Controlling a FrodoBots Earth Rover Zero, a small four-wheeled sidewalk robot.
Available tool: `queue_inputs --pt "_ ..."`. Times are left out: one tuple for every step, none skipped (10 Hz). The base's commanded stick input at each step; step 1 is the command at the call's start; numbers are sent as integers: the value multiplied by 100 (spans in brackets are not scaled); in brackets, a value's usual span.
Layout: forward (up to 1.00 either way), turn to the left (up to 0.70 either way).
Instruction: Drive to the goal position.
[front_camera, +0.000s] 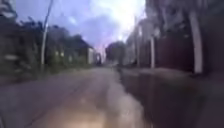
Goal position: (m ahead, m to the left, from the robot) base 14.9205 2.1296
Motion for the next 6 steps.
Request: queue_inputs --pt "70 -27" --pt "70 -35" --pt "70 -35" --pt "70 -35" --pt "70 -35" --pt "70 -35"
